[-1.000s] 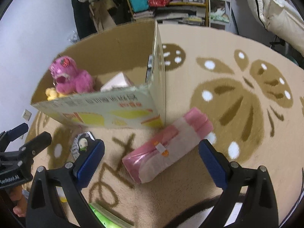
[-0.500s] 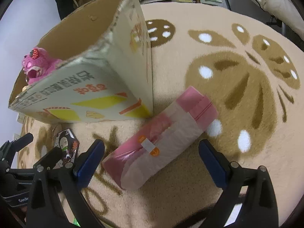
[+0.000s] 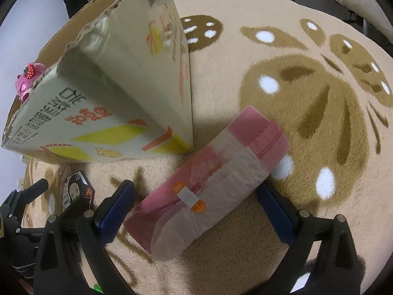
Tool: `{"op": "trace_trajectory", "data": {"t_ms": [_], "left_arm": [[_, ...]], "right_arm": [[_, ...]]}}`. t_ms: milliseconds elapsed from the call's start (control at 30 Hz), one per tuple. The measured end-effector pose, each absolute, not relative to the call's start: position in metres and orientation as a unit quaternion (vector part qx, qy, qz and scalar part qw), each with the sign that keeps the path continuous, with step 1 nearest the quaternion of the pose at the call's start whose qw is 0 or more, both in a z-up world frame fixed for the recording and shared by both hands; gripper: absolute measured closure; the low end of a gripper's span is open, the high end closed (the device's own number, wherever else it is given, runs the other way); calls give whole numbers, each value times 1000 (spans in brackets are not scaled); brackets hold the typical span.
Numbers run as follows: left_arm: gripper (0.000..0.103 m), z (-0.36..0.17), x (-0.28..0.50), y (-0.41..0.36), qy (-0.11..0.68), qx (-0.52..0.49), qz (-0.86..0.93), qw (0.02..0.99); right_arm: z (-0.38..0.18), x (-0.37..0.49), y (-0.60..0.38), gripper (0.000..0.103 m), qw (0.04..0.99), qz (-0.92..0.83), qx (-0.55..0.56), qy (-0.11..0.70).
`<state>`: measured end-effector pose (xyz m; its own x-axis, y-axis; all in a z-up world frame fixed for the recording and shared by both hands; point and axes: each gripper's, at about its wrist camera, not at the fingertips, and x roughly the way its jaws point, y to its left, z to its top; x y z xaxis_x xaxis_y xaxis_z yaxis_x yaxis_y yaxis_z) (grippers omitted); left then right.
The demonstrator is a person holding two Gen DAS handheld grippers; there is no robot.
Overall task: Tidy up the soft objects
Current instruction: 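Move the left tool to the anime keychain while the right tool approaches the pink-wrapped roll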
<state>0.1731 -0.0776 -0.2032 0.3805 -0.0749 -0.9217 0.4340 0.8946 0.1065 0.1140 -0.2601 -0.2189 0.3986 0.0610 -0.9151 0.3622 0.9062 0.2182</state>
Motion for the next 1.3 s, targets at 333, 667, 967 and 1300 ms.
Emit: {"op": "trace_trajectory", "data": {"t_ms": [333,667,967,1300], "left_arm": [[3,-204,171,-88,531,173,-173,812],[31,-206,163,-106,528,208,-178,804],[35,-204,160,-114,529,217,-135,809],[34,-211,159,-110,545,196,-129,805]], "right_arm": [[-226,122,-243,0,813,-94,184,544],[-228,123,-240,0,813,-94,182,544],[-229,121,-237,0,814,-96,173,546],[-232,122,-228,0,814,-97,157,550]]}}
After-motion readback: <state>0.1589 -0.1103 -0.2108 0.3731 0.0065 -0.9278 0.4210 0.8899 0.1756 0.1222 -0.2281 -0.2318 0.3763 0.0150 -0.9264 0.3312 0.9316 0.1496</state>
